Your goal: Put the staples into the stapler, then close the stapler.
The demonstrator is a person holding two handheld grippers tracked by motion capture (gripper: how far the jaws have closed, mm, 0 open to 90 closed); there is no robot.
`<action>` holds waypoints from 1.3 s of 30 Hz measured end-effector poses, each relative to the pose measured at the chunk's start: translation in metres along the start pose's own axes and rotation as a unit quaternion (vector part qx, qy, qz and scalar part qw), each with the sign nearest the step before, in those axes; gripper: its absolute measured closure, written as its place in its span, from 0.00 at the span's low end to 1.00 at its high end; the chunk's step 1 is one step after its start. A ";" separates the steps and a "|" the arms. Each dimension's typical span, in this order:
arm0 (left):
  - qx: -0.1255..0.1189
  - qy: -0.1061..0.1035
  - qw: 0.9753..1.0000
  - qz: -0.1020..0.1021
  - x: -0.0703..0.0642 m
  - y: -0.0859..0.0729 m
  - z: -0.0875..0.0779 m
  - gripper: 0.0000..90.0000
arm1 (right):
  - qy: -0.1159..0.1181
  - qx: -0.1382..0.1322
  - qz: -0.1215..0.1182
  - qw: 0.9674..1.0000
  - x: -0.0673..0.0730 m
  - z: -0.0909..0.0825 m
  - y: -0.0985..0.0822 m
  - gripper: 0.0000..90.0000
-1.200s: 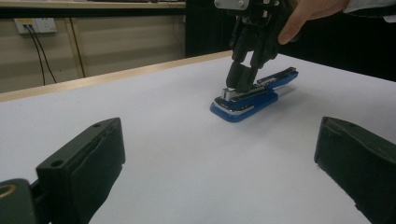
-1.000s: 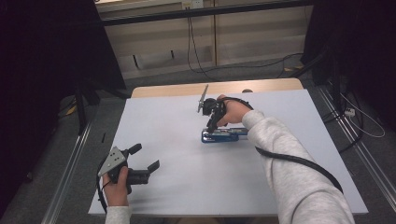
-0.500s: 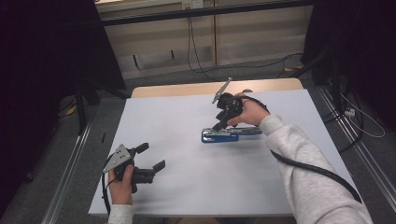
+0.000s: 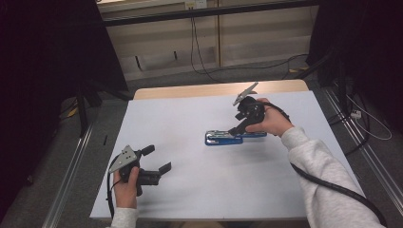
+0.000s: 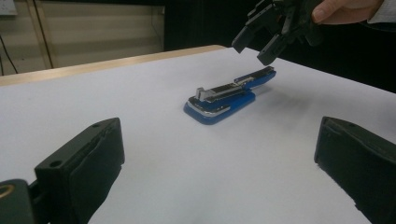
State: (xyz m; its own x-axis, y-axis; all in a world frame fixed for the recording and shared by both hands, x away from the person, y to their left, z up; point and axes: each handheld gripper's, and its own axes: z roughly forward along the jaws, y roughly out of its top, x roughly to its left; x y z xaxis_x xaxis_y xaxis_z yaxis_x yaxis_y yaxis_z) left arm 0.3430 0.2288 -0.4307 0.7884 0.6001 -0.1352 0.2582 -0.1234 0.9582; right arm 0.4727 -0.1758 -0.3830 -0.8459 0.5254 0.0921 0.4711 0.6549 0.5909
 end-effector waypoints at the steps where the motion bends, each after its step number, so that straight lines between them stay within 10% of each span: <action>1: 0.000 0.000 1.000 0.001 0.000 0.000 0.000 0.02 | -0.003 -0.002 0.001 1.000 0.000 -0.001 -0.003 0.23; 39: 0.068 -0.008 0.998 -0.016 -0.001 0.017 0.077 0.03 | -0.054 -0.096 0.070 0.991 0.015 -0.033 -0.097 0.12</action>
State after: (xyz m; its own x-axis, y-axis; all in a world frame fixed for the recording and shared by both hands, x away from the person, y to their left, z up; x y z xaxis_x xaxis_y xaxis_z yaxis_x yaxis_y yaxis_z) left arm 0.3898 0.1653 -0.4341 0.7872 0.5928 -0.1699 0.3552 -0.2106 0.9108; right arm 0.4059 -0.2496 -0.4127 -0.7390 0.6657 0.1037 0.5172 0.4619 0.7205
